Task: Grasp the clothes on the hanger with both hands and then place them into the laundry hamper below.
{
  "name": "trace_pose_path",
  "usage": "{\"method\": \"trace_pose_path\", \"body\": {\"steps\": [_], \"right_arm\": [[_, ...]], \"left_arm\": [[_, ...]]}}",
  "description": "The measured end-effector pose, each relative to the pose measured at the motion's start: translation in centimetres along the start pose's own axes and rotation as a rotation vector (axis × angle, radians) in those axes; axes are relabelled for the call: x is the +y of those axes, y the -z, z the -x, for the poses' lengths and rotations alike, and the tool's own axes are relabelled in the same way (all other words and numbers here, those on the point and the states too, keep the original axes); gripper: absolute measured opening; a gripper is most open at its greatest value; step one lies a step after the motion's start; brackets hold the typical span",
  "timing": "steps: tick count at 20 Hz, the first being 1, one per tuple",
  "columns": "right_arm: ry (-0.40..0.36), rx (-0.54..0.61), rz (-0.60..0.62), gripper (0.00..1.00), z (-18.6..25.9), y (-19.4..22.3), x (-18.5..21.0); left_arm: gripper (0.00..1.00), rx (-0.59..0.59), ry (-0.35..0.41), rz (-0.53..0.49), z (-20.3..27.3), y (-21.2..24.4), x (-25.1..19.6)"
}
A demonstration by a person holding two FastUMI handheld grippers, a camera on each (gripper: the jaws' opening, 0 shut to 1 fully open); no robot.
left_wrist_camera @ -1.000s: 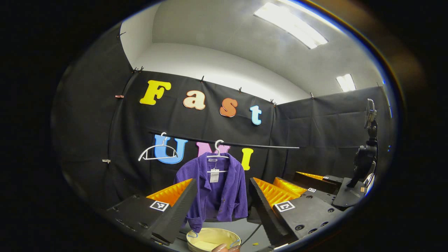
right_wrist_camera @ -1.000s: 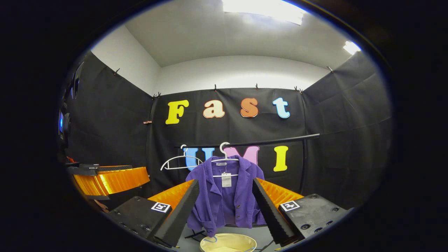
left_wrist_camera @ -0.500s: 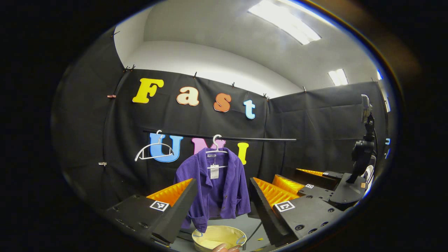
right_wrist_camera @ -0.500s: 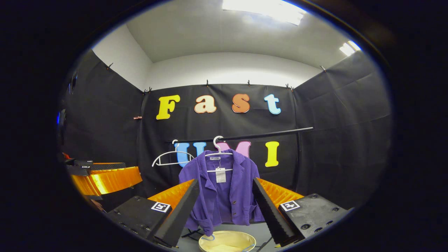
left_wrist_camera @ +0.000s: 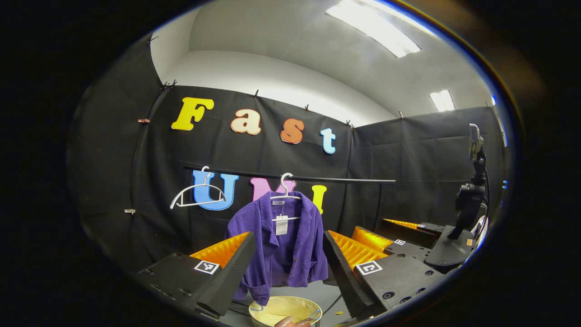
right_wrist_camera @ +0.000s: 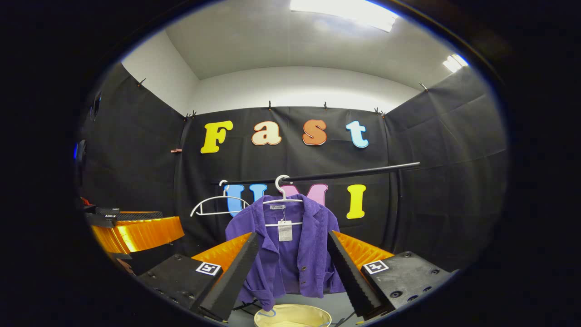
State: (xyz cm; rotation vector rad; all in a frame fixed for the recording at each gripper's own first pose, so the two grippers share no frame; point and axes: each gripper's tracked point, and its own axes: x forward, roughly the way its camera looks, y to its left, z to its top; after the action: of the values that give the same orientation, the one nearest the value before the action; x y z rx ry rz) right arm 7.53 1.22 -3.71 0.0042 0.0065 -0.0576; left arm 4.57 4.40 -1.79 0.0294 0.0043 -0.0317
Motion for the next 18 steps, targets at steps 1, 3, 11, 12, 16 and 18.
{"method": "trace_pose_path", "body": {"steps": [1, 3, 11, 12, 16, 18], "right_arm": [[-0.007, -0.002, -0.004, 0.97, -1.3, 0.4, -0.4], [-0.018, -0.015, -0.008, 0.98, -4.3, 0.7, -1.5], [-0.062, -0.008, -0.007, 0.97, -14.7, 5.0, -5.6], [-0.070, 0.003, -0.014, 0.97, -16.1, 5.7, -5.9], [-0.114, 0.035, -0.050, 0.97, -21.3, 8.4, -6.3], [-0.143, 0.062, -0.048, 0.97, -23.9, 10.2, -5.8]], "left_arm": [[0.93, -0.009, -0.012, -0.008, -1.6, 0.1, 0.2], [0.93, -0.022, -0.035, -0.006, -4.8, 0.5, 0.2], [0.94, -0.015, -0.135, 0.031, -17.5, 5.1, 0.9], [0.93, -0.007, -0.161, 0.021, -18.8, 5.9, 1.5], [0.93, -0.011, -0.280, -0.010, -23.4, 7.8, 4.3], [0.94, -0.015, -0.317, 0.009, -25.7, 9.0, 5.6]]}}
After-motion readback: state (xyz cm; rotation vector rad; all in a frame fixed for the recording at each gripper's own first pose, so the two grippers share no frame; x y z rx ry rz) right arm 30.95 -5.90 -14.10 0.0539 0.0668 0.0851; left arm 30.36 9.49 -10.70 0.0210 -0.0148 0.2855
